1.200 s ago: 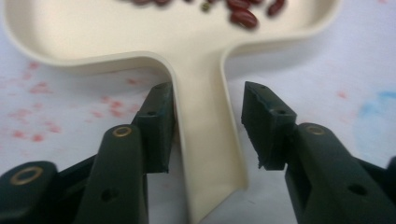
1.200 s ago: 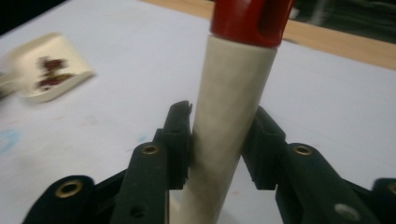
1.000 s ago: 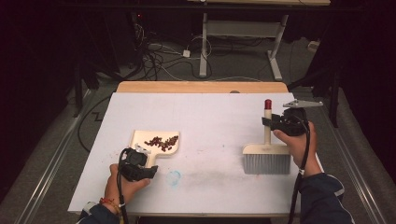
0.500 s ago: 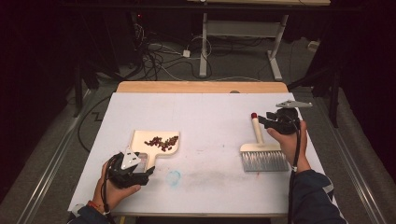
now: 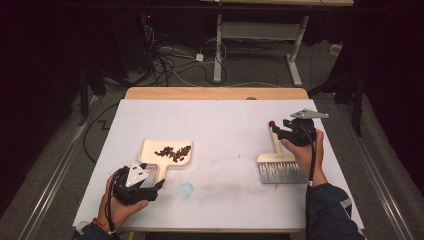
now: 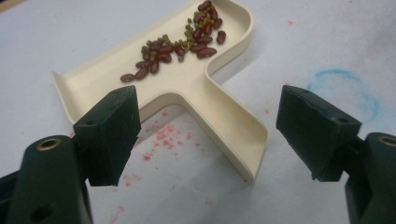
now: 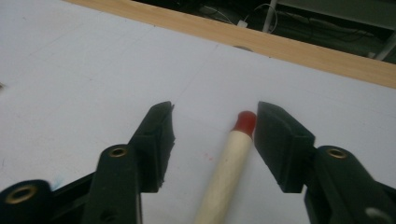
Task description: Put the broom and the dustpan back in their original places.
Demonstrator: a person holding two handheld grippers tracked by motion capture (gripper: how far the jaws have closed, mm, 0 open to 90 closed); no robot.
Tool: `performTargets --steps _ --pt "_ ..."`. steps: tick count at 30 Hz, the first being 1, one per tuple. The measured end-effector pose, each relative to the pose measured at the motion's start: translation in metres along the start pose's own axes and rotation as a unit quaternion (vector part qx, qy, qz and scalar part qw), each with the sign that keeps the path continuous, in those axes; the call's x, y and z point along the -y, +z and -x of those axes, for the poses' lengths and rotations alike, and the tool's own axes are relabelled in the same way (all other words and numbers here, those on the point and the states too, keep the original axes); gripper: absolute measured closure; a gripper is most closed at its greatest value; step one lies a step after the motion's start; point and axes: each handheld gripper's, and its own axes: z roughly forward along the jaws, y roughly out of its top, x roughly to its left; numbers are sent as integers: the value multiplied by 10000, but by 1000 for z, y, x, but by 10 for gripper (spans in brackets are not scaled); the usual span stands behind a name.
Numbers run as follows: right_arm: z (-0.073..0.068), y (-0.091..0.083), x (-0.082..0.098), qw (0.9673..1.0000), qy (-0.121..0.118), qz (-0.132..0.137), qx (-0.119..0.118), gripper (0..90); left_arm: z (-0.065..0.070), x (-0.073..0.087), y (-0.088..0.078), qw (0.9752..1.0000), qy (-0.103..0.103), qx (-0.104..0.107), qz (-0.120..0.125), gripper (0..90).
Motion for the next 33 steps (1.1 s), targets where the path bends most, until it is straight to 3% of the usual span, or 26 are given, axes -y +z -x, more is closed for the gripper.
performTargets --steps 7,9,11,23,33 --pt "-7 0 -2 9997 -41 239 13 241 2 1 3 10000 13 35 -33 218" --pt "-11 1 -4 9995 -103 193 235 203 4 0 4 9999 82 49 -57 212" --pt "-14 -2 -5 9993 -126 302 153 164 5 -1 4 9999 93 98 -34 211" --pt "-26 -15 -10 9969 -122 769 72 163 6 -2 3 9997 112 192 50 172" --pt "-33 -22 -11 9970 -219 730 104 170 7 -3 4 9997 176 174 29 172"
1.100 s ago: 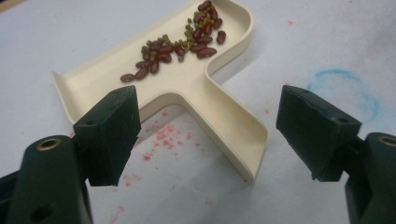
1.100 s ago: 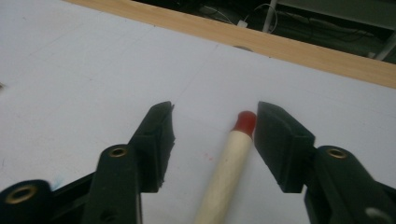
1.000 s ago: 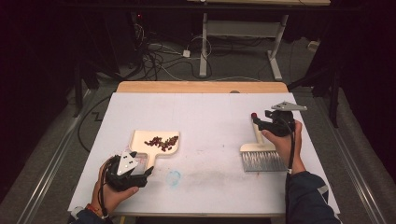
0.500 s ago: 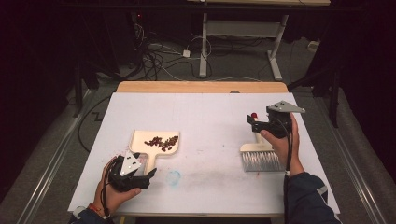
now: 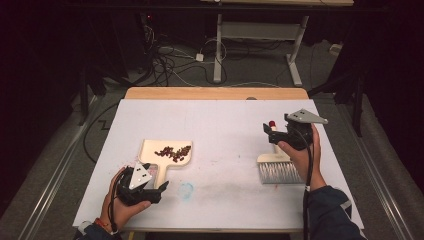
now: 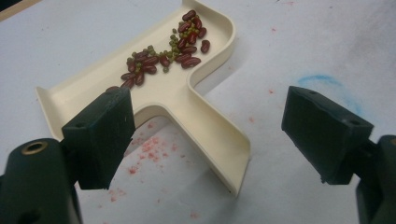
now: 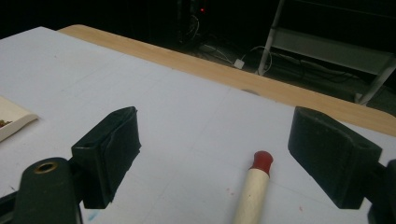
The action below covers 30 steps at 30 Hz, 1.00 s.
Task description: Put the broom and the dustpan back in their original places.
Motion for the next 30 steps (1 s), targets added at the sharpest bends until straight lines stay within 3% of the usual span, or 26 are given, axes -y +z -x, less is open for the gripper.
performTargets --steps 6,11,16,30 --pt "-3 -7 0 10000 -83 -11 -36 172 1 0 0 10000 -42 -13 12 172" --pt "-9 -16 -1 9994 -349 26 -54 171 2 0 0 10000 15 -24 -24 172" --pt "-15 -22 -3 9993 -338 98 -88 171 2 -1 -1 10000 2 -54 4 172" --pt "-29 -34 0 9980 -601 149 -152 176 4 -2 -2 9999 91 -31 29 172"
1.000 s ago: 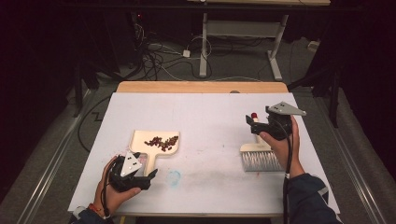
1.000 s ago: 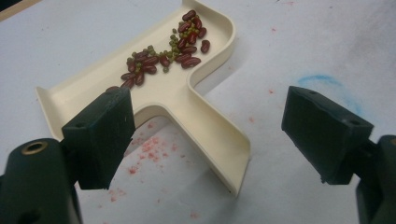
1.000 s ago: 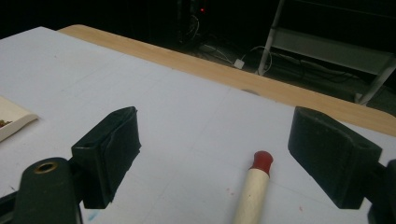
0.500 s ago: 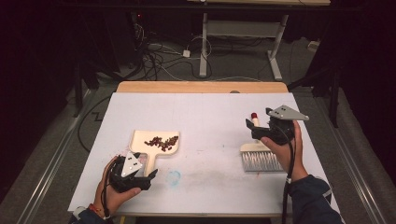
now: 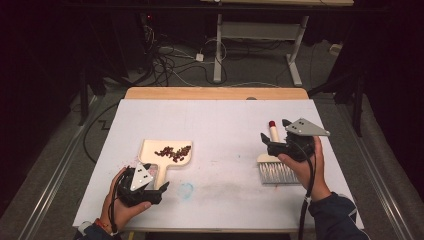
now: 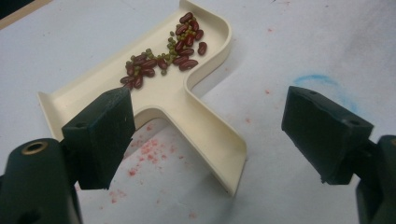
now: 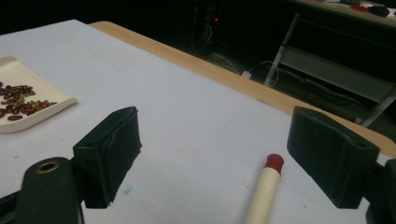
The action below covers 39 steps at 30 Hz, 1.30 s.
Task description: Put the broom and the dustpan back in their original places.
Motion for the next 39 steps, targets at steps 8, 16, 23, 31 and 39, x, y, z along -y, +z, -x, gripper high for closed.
performTargets --steps 8,16,23,31,39 --pt "-13 -9 3 9997 -196 54 -96 177 0 -1 -1 10000 19 45 33 172" --pt "-20 -20 5 9993 -325 96 -148 179 2 -1 -1 9999 105 68 10 173" --pt "-22 -32 12 9989 -385 142 -207 179 2 -1 -1 9999 117 51 7 173" --pt "-23 -42 25 9985 -493 177 -177 179 2 -1 -1 9999 116 17 7 173" --pt "-21 -46 42 9980 -598 113 -185 176 3 -2 1 9997 237 0 -7 174"
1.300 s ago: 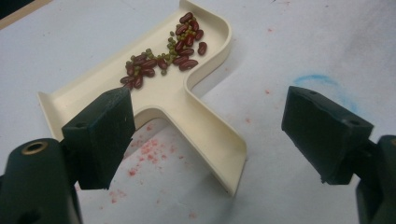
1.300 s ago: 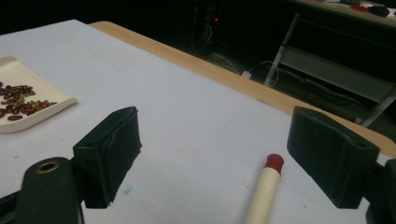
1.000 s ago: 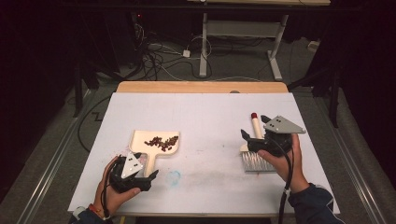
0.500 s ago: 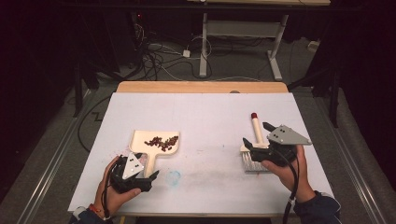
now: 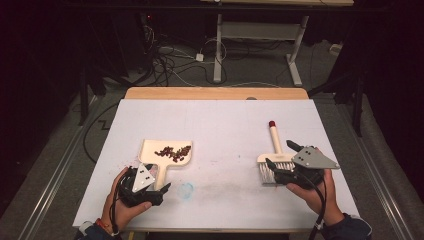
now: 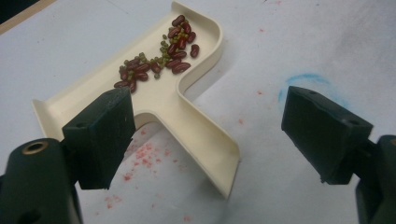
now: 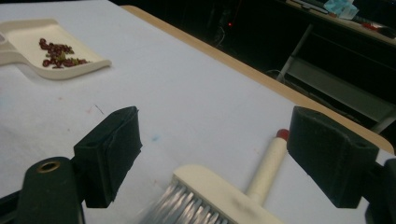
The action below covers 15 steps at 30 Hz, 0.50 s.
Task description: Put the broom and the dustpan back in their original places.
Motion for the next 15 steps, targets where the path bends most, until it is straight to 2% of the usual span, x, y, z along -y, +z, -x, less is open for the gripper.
performTargets --steps 4,9,15 --pt "0 -1 8 10000 -2 -22 87 175 1 0 0 10000 18 -19 -26 174" --pt "2 -5 20 10000 54 -4 47 177 0 0 1 10000 32 -17 -20 174" --pt "2 -9 34 10000 -44 -46 41 177 1 0 2 10000 57 27 -25 174"
